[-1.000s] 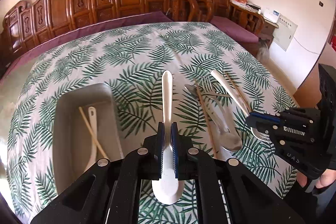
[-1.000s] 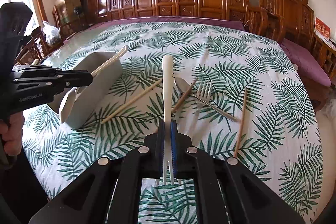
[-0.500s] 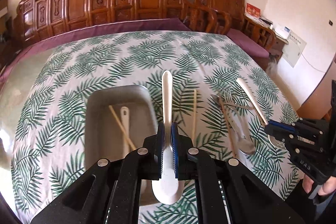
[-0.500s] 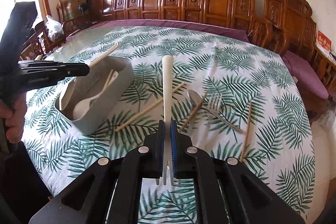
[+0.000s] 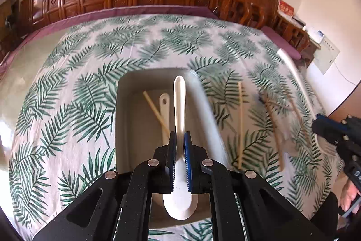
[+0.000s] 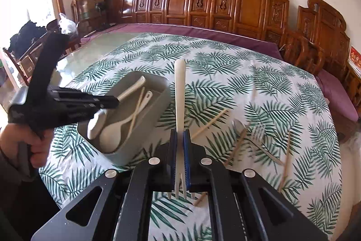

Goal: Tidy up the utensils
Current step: 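Carry the spoon with the left tool into the tray and open it while the right tool brings the fork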

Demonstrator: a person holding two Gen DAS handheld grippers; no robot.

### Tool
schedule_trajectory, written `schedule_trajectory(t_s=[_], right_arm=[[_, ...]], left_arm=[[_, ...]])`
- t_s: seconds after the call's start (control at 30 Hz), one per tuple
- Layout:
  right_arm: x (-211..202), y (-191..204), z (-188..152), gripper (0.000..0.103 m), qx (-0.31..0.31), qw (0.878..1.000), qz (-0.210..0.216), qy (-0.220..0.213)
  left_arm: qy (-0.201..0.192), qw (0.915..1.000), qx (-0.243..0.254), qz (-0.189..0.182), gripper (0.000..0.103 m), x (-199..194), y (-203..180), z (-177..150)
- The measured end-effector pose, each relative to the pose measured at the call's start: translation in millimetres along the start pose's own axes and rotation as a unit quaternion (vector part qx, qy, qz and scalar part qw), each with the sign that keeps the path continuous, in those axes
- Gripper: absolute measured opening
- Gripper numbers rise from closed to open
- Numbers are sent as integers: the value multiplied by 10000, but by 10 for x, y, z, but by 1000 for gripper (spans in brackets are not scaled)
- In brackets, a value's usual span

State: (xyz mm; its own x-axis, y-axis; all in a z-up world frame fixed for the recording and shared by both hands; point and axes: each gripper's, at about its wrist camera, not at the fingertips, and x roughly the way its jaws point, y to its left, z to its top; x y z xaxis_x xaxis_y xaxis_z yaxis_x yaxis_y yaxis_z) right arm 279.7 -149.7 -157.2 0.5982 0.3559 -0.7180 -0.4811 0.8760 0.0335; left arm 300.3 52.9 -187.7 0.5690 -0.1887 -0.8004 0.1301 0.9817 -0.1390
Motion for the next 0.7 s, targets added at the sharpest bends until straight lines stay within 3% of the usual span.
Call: schedule_trajectory(t_s=[0.37,0.6,0.7], right_arm=[[122,283,112,7,-30,9999,114,41],[172,374,155,7,-19,9999,95,58],[224,396,182,7,60,9999,122,56]], left_arm=[[278,9996,-37,57,6,209,117,-59],[225,9996,-138,31,7,120,231,-48],[92,9998,-143,45,14,6,285,-32]])
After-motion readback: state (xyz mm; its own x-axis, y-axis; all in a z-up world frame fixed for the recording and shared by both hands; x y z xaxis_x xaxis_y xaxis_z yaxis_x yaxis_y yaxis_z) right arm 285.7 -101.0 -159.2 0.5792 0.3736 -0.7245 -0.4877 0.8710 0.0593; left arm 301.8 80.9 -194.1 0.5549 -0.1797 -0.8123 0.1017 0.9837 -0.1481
